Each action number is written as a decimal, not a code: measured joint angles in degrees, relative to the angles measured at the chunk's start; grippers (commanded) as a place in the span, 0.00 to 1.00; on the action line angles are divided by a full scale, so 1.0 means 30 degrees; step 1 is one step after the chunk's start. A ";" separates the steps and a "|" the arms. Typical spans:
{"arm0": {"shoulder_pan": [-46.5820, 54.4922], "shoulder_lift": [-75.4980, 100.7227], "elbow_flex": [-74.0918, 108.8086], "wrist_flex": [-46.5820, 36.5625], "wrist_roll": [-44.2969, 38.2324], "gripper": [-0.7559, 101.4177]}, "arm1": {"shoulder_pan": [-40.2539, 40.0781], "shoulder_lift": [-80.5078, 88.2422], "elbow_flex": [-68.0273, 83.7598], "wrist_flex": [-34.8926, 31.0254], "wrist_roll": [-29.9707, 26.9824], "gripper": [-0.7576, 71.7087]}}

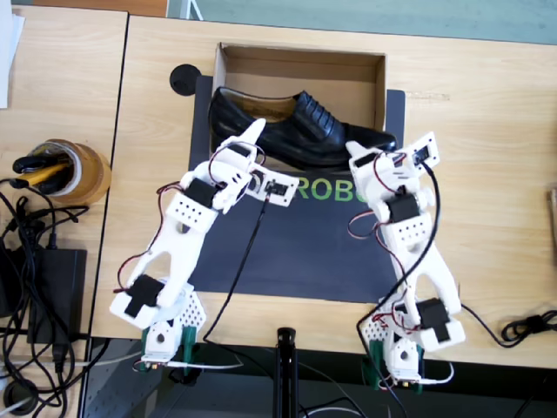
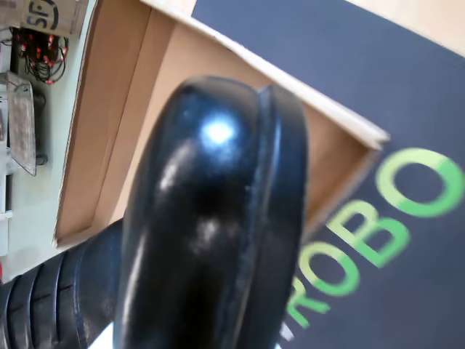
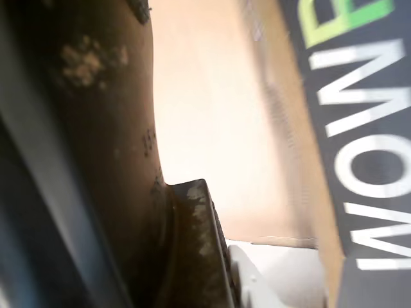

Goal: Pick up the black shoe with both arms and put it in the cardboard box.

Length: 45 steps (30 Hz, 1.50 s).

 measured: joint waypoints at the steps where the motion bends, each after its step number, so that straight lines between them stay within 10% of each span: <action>1: -0.0059 -0.0527 0.0000 -0.0469 0.0176 0.01 | 0.0000 -0.0557 -0.0234 -0.0322 0.0000 0.01; 32: -0.1465 -1.1191 -0.7090 -0.3926 0.0352 0.01 | 0.0820 -1.3213 -1.0488 -0.2871 0.0322 0.02; 36: -0.1465 -1.1250 -0.7266 -0.3809 0.0352 0.16 | 0.0820 -1.3916 -1.1924 -0.1846 0.0322 0.24; 45: -0.1465 -1.1250 -0.7676 -0.2080 -0.0059 0.31 | 0.0850 -2.0977 -2.4727 0.5127 0.0732 0.33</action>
